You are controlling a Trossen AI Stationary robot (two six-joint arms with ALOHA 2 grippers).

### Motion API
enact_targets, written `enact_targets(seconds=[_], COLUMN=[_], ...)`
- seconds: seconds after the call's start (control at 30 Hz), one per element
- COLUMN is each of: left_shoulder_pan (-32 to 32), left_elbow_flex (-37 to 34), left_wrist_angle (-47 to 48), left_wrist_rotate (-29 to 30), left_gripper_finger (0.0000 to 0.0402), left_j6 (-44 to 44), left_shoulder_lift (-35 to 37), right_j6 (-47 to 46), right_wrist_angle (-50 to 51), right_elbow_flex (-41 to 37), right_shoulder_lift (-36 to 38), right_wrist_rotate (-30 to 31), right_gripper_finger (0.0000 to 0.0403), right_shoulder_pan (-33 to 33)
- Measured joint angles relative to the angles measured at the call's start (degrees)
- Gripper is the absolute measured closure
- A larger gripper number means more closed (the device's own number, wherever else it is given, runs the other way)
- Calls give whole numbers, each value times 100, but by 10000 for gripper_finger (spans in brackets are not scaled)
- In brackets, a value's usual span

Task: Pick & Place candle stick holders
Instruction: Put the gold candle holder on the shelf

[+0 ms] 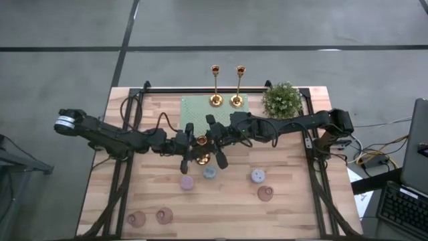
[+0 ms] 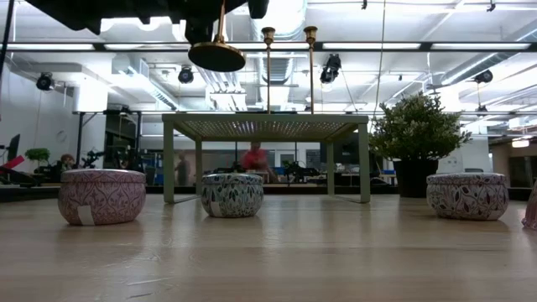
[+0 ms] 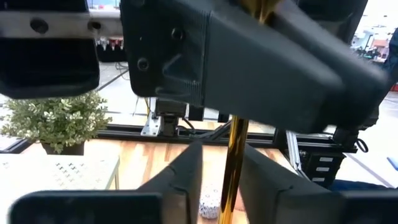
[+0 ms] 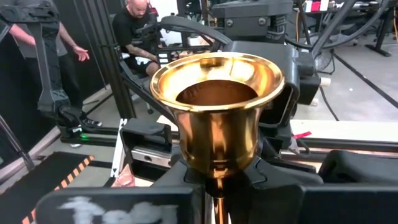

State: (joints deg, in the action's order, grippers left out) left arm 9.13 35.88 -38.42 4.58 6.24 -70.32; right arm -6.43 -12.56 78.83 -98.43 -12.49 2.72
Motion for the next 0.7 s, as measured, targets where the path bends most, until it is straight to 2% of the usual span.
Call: enact_targets(seconds=[0.2, 0.7], left_shoulder_pan=[0, 0], left_elbow_flex=[0, 0], left_wrist_angle=[-61, -86], left_wrist_rotate=[-19, 8], left_gripper_finger=[387, 386], left_j6=[-59, -37], left_shoulder_lift=[0, 0], right_j6=[-22, -7], right_wrist_angle=[10, 27], right_elbow_flex=[-4, -4], right_shoulder_lift=[0, 0], right_wrist_rotate=[28, 9], right_gripper_finger=[380, 380], right_shoulder_pan=[-2, -4])
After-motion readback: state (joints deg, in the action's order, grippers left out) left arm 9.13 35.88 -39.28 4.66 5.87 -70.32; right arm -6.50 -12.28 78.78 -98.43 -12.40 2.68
